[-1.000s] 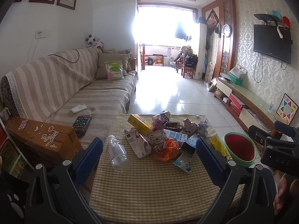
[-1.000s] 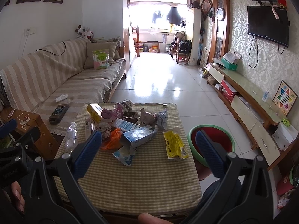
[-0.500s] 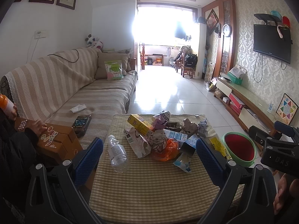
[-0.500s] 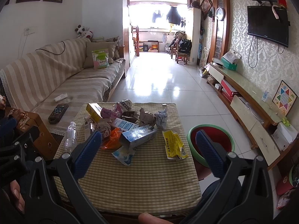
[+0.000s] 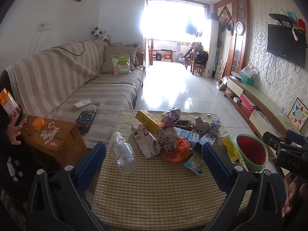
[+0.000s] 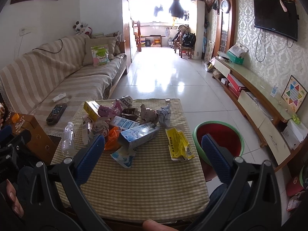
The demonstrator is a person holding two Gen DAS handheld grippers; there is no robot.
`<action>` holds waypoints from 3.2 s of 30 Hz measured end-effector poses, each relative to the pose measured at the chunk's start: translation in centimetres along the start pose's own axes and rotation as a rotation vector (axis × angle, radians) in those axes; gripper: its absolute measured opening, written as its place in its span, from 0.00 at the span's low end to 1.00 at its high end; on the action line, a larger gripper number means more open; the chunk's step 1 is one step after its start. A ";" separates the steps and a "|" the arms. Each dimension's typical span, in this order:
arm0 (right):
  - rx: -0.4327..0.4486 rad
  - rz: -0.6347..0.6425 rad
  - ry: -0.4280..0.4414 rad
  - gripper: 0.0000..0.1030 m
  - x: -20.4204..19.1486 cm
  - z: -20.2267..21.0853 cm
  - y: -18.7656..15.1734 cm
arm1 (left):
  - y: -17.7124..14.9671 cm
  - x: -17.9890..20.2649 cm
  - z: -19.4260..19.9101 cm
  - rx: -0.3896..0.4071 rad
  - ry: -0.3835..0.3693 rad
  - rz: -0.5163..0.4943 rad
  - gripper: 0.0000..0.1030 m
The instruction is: Collect trash
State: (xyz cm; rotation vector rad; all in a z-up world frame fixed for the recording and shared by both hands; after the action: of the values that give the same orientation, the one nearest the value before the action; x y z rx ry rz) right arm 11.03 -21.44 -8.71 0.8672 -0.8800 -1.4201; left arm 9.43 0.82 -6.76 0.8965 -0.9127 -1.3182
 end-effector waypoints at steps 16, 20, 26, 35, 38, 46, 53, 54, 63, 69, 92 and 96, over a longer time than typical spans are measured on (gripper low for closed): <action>-0.266 -0.051 0.034 0.97 0.8 -12.5 -4.5 | -6.3 -6.1 -14.1 -0.310 0.043 0.071 0.92; -0.322 -0.002 0.039 0.97 2.0 -16.2 -6.1 | -8.0 -7.9 -17.4 -0.380 0.073 0.099 0.92; -0.407 0.047 -0.043 0.97 4.9 -21.8 -8.6 | -11.2 -9.9 -21.8 -0.497 0.121 0.116 0.92; -0.514 0.048 -0.059 0.97 7.5 -26.4 -12.2 | -13.7 -10.5 -25.0 -0.564 0.148 0.101 0.89; -0.521 0.071 -0.061 0.93 7.7 -26.8 -12.7 | -14.5 -10.4 -25.7 -0.585 0.155 0.074 0.81; -0.560 0.077 -0.032 0.67 7.6 -27.1 -13.7 | -15.6 -10.0 -26.2 -0.611 0.136 0.044 0.61; -0.536 0.063 -0.023 0.51 7.3 -26.2 -12.9 | -14.5 -9.8 -25.1 -0.572 0.130 0.063 0.54; -0.533 0.061 -0.020 0.50 7.2 -26.0 -12.7 | -14.2 -9.8 -24.9 -0.565 0.128 0.068 0.54; -0.472 0.028 -0.003 0.49 6.7 -22.8 -10.1 | -10.5 -10.4 -22.0 -0.476 0.131 0.101 0.53; -0.396 -0.018 0.006 0.49 7.5 -20.5 -7.1 | -5.8 -8.1 -19.1 -0.371 0.094 0.081 0.53; -0.237 -0.241 -0.126 0.48 25.5 -17.1 -2.1 | 0.7 31.8 -18.5 -0.289 -0.583 -0.211 0.53; -0.242 -0.262 -0.137 0.48 28.1 -17.6 -2.3 | -1.2 38.2 -18.9 -0.328 -0.663 -0.258 0.53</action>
State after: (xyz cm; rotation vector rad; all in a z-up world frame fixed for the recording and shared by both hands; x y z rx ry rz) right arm 25.06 -49.89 -18.70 0.7259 -0.6945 -1.7911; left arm 27.84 -36.96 -13.76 0.3175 -1.0536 -1.9810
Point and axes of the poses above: each gripper's, at about its wrist camera, not at the fingertips, and z roughly against the way its jaws point, x to its right, y to its top, the point moved 9 cm from there along -z, roughly the way its jaws point, and after that the axes turned 11 degrees about x, right-handed, at the moved point
